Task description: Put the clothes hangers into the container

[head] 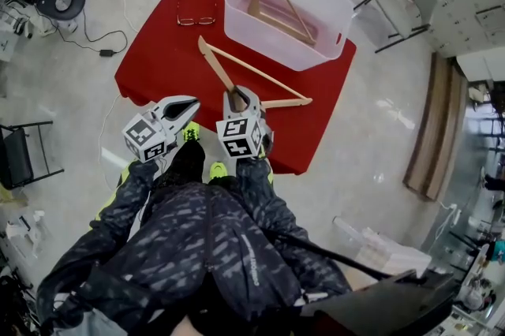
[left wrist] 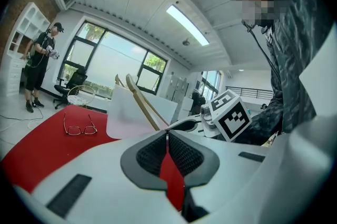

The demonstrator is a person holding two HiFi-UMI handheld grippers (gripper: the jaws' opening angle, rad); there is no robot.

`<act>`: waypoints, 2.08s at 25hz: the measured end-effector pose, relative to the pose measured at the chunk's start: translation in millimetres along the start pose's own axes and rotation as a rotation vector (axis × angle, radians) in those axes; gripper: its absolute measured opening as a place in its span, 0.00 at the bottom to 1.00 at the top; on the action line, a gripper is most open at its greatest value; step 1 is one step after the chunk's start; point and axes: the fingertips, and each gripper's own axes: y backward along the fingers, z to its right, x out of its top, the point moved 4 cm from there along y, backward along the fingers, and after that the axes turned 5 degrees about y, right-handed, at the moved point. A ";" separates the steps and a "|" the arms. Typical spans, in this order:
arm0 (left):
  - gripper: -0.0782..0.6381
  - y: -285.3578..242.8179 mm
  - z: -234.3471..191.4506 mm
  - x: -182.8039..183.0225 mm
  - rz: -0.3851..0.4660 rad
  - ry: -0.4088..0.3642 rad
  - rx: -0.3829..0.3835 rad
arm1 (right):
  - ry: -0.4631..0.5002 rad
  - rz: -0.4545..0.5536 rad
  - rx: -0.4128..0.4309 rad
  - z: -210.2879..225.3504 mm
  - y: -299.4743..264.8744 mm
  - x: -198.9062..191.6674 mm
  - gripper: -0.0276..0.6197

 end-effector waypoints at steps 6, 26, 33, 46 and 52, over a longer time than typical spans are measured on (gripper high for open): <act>0.13 -1.9 22.4 13.6 0.020 -0.042 0.000 | 0.028 0.051 -0.030 9.4 32.6 14.8 0.18; 0.13 -0.8 70.4 53.0 0.065 -0.129 -0.025 | 0.134 0.192 -0.151 67.5 116.1 85.8 0.18; 0.13 -5.2 51.1 104.9 0.106 -0.228 0.020 | 0.178 0.225 -0.163 82.0 124.4 117.8 0.18; 0.13 -15.8 4.9 144.4 0.119 -0.232 -0.003 | 0.181 0.242 -0.194 116.7 100.9 175.6 0.18; 0.13 -25.8 -20.8 157.8 0.123 -0.215 -0.035 | 0.184 0.238 -0.189 128.6 78.5 205.2 0.18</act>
